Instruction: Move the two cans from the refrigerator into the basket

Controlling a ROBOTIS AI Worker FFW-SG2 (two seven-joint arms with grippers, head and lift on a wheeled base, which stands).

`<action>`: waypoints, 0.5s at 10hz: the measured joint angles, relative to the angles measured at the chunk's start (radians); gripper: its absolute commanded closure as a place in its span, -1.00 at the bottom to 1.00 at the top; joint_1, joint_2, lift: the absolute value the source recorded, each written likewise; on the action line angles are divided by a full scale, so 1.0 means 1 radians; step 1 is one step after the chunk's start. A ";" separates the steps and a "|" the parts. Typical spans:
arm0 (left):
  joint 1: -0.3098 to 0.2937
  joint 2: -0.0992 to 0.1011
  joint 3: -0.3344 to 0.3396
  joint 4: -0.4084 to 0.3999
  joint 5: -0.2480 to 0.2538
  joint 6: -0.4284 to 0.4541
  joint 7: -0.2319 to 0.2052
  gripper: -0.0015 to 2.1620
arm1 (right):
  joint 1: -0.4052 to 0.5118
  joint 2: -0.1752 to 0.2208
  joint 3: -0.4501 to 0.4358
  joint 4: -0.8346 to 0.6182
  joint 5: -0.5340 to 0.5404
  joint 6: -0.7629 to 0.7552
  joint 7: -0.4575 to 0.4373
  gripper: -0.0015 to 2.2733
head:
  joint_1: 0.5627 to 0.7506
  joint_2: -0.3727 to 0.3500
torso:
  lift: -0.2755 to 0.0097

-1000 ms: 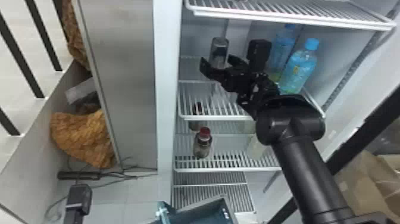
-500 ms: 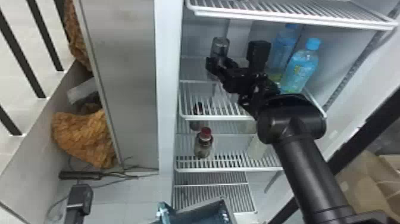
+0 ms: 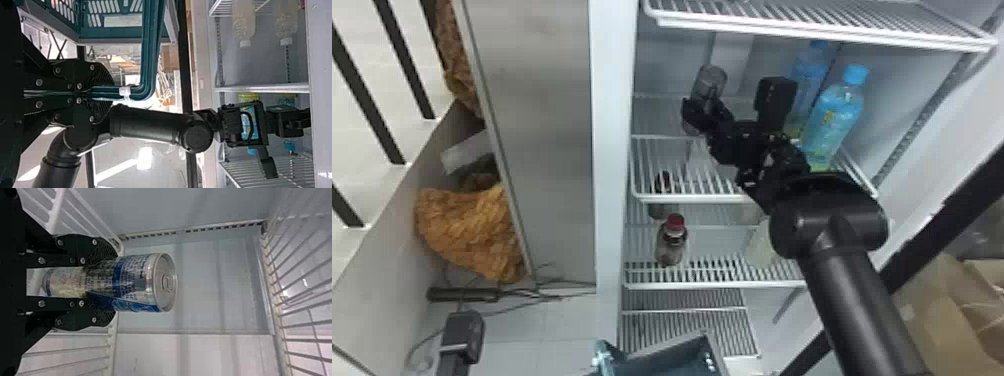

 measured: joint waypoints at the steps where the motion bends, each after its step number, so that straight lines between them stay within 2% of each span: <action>1: 0.001 0.000 0.000 0.000 0.000 0.000 0.000 0.11 | 0.030 -0.006 -0.010 -0.048 -0.013 0.000 0.001 0.06 | 0.41 -0.45 | 0.69; 5: 0.004 -0.003 0.000 0.000 0.000 0.000 -0.001 0.11 | 0.142 -0.022 -0.041 -0.218 -0.068 0.022 0.014 0.06 | 0.41 -0.48 | 0.69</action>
